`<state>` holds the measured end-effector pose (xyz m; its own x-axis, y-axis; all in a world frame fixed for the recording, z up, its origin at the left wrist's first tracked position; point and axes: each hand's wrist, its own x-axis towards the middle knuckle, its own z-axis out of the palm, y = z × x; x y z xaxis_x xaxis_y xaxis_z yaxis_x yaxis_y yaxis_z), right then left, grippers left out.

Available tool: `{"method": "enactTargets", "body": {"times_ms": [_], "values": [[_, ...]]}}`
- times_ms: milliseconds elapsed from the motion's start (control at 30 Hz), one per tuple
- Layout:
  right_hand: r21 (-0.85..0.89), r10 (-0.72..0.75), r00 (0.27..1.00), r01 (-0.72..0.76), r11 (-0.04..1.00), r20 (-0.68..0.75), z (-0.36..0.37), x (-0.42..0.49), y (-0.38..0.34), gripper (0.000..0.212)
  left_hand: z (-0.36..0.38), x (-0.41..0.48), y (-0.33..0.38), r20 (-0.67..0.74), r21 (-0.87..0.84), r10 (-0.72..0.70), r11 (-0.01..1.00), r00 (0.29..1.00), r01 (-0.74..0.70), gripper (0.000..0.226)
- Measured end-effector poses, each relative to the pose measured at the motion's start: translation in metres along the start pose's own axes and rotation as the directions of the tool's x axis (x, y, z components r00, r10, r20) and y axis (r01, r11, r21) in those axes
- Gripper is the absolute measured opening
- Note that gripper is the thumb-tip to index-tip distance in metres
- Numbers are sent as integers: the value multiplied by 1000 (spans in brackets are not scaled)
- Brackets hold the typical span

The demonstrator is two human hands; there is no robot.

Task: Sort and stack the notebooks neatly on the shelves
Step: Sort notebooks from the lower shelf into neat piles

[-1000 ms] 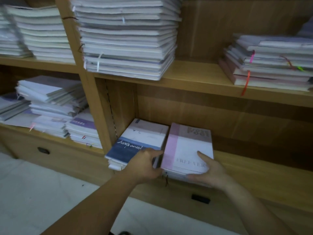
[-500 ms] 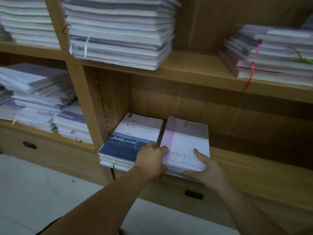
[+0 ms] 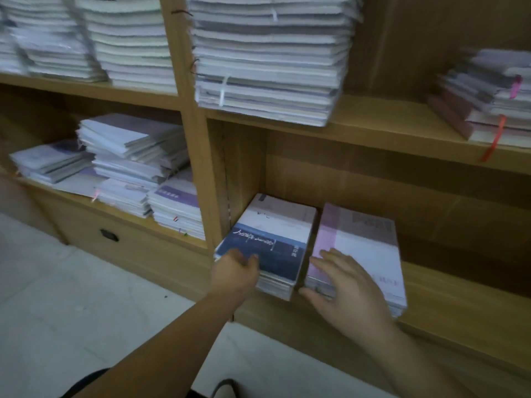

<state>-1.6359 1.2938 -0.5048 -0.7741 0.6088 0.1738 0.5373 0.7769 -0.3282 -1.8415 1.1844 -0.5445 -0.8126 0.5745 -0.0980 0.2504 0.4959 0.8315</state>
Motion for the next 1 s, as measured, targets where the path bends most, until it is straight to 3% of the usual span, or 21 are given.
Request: {"method": "enactTargets", "body": {"times_ms": [67, 200, 300, 533, 767, 867, 933, 1000], "values": [[-90, -80, 994, 87, 992, 75, 18, 15, -19, 80, -5, 2, -17, 203, -73, -183, 977, 962, 202, 28], [-312, -106, 964, 181, 933, 243, 53, 56, -36, 97, -17, 14, -38, 234, -23, -25, 999, 972, 32, 30], [-409, -78, 971, 168, 897, 228, 69, 72, -30, 96, -18, 26, -54, 255, -12, 22, 1000, 967, -20, 43], [-450, -51, 968, 160, 878, 244, 71, 91, -29, 95, -11, 42, -63, 285, -25, 65, 998, 956, -60, 42], [-455, 1, 968, 118, 883, 252, 69, 105, -26, 95, -9, 52, -47, 319, -26, 90, 996, 943, -87, 19], [-363, 35, 967, 61, 930, 252, 61, 110, -24, 97, -18, 59, -51, 230, -41, 78, 997, 970, -70, 11], [-280, 66, 970, 2, 960, 233, 52, 115, -21, 94, -32, 62, -55, 77, -77, 15, 997, 997, -9, 17], [-283, 103, 958, -24, 959, 269, 47, 121, -19, 94, -41, 64, -60, 24, -114, 22, 993, 999, -19, 26]]}}
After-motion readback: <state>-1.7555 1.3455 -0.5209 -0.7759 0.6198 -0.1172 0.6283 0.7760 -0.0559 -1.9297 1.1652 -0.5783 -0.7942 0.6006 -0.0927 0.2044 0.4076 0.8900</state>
